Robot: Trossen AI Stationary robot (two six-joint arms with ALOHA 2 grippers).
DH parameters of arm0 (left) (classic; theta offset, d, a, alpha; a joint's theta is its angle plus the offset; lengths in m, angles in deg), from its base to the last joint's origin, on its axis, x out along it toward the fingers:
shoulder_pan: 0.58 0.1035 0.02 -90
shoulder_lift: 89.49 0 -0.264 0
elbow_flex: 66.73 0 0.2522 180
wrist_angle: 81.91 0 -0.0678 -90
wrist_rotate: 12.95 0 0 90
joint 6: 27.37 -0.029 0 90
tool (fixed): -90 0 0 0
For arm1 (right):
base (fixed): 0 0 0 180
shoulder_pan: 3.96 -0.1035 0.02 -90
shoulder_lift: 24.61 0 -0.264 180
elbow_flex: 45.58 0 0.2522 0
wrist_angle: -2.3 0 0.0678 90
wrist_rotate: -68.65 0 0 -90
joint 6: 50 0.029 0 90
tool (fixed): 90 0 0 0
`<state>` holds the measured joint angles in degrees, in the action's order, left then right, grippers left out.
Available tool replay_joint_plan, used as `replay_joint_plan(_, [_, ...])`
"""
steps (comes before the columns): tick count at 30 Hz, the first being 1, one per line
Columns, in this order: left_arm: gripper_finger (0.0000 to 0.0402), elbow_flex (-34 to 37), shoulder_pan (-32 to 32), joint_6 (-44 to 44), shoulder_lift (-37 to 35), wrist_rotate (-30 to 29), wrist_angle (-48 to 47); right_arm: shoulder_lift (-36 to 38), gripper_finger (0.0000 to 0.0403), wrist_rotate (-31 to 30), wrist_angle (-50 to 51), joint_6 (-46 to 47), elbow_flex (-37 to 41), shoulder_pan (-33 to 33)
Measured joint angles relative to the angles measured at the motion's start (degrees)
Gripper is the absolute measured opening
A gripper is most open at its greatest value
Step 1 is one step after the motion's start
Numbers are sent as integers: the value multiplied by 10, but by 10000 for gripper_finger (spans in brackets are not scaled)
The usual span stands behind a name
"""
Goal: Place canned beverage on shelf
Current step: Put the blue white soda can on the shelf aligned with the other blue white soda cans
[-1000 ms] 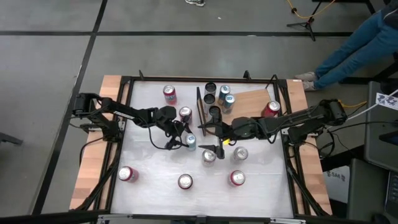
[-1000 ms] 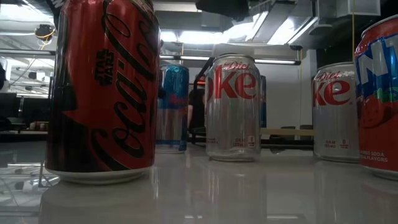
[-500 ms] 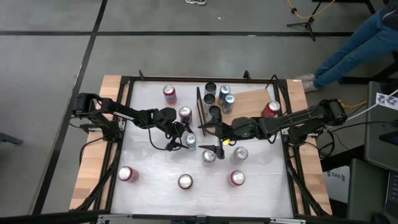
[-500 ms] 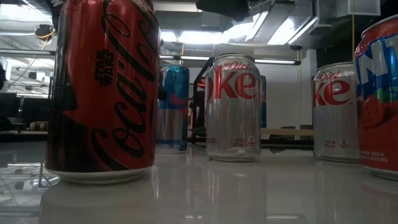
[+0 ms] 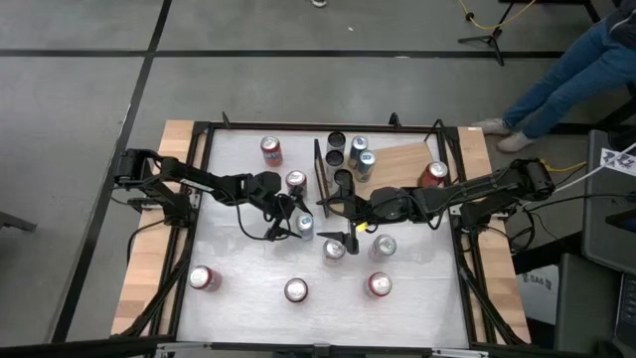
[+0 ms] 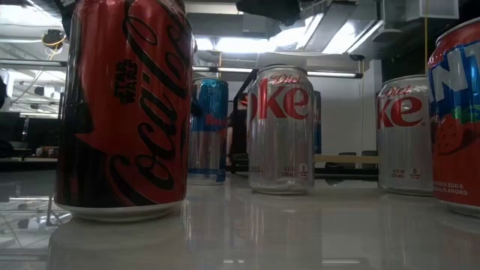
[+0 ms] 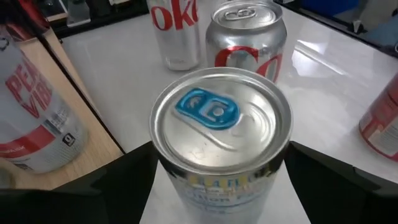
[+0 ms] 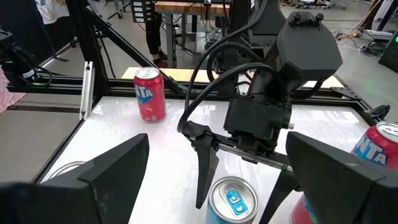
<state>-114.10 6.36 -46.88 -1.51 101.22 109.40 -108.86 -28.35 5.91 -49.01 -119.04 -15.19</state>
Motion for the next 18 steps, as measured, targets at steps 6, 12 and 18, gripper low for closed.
replay_joint_plan(6, [338,0,0,25,-4,-1,-5,0,367,0,0,0,0,0])
replay_joint_plan(12, [338,0,0,26,-4,-1,-12,0,367,0,0,0,0,0])
replay_joint_plan(18, [338,0,0,26,-4,-1,-28,0,367,0,0,0,0,0])
